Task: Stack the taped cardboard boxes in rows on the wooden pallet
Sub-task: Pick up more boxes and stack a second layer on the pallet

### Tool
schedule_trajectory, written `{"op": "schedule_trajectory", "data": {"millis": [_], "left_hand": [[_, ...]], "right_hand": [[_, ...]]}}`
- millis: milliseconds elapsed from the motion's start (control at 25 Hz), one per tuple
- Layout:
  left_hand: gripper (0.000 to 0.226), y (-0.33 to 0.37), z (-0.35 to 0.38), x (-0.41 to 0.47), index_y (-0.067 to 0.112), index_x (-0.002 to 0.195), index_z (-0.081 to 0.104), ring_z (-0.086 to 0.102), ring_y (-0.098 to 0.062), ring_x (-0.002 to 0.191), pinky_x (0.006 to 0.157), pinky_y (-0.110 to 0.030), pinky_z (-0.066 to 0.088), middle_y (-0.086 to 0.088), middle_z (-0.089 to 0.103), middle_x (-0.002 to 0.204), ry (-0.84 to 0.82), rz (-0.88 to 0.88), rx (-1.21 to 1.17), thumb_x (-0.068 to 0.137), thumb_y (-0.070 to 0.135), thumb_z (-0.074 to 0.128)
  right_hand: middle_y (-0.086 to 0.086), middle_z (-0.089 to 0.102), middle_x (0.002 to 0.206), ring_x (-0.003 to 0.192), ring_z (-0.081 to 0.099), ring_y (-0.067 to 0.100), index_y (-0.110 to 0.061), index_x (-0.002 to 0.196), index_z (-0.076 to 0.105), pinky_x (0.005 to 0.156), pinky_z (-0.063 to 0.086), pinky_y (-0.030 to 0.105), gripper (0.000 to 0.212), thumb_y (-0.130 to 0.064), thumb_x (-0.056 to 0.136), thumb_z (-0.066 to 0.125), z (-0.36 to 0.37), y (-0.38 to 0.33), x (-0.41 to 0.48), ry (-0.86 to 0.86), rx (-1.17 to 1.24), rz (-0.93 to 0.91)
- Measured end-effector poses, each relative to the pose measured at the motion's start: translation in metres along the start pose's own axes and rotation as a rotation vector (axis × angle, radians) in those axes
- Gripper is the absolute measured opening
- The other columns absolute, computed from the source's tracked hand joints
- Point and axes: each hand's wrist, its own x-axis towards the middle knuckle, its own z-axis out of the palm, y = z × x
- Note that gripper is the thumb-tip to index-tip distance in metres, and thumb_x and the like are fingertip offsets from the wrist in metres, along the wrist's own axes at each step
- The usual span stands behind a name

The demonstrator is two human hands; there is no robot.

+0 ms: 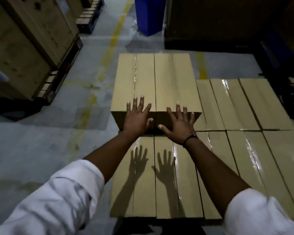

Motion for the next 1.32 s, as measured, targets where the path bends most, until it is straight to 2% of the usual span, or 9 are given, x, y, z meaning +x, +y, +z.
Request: {"op": "schedule_trajectory", "data": {"millis": [160,360,600,800,1040,1320], "left_hand": [[0.073,-0.036,-0.031,-0.09,0.025,0.163,0.018,-0.001,-0.037,0.158,0.125,-0.057,0.0,-0.011,0.001,0.172,0.033,-0.134,-0.115,0.103,0.054,0.046],[0.074,-0.062,-0.038,-0.203,0.025,0.164,0.019,0.008,-0.035,0.157,0.125,-0.054,0.002,-0.007,0.014,0.171,0.068,-0.327,-0.187,0.102,0.058,0.044],[0.073,-0.046,-0.015,-0.361,0.028,0.162,0.026,0.017,-0.035,0.155,0.124,-0.055,0.007,-0.003,0.027,0.168,0.057,-0.681,-0.317,0.1,0.062,0.046],[0.072,-0.026,0.0,-0.486,0.028,0.162,0.027,0.019,-0.036,0.154,0.124,-0.055,0.007,-0.003,0.029,0.167,0.102,-0.929,-0.34,0.101,0.064,0.042],[0.073,-0.027,0.019,-0.597,0.031,0.162,0.026,0.023,-0.038,0.153,0.123,-0.056,0.011,-0.002,0.028,0.168,0.118,-1.168,-0.406,0.099,0.066,0.044],[0.073,-0.083,0.05,-0.706,0.03,0.161,0.028,0.025,-0.04,0.151,0.124,-0.055,0.011,-0.005,0.031,0.166,0.183,-1.305,-0.491,0.099,0.065,0.046]], "right_hand": [[0.007,-0.009,0.172,0.156,-0.015,0.034,-0.034,0.164,0.004,0.123,-0.009,0.06,0.084,-0.073,0.097,0.036,-0.023,-0.057,-0.047,0.068,0.045,-0.039],[0.005,0.004,0.172,0.158,-0.006,0.031,-0.032,0.164,0.014,0.125,-0.004,0.057,0.08,-0.071,0.098,0.038,-0.013,-0.129,-0.097,0.082,0.052,-0.264],[0.003,0.014,0.171,0.158,0.004,0.03,-0.031,0.162,0.021,0.125,-0.001,0.056,0.078,-0.071,0.098,0.038,0.024,-0.189,-0.181,-0.044,0.008,-0.579],[0.002,0.015,0.171,0.157,0.007,0.03,-0.031,0.162,0.021,0.125,0.002,0.055,0.075,-0.069,0.099,0.039,0.066,-0.215,-0.264,-0.206,0.018,-0.782],[0.002,0.017,0.171,0.157,0.01,0.031,-0.032,0.162,0.02,0.124,0.007,0.057,0.077,-0.072,0.098,0.037,0.108,-0.259,-0.336,-0.297,-0.04,-0.944],[0.003,0.021,0.169,0.155,0.016,0.032,-0.031,0.162,0.021,0.123,0.015,0.054,0.077,-0.071,0.099,0.039,0.154,-0.36,-0.377,-0.328,-0.076,-1.028]]}}
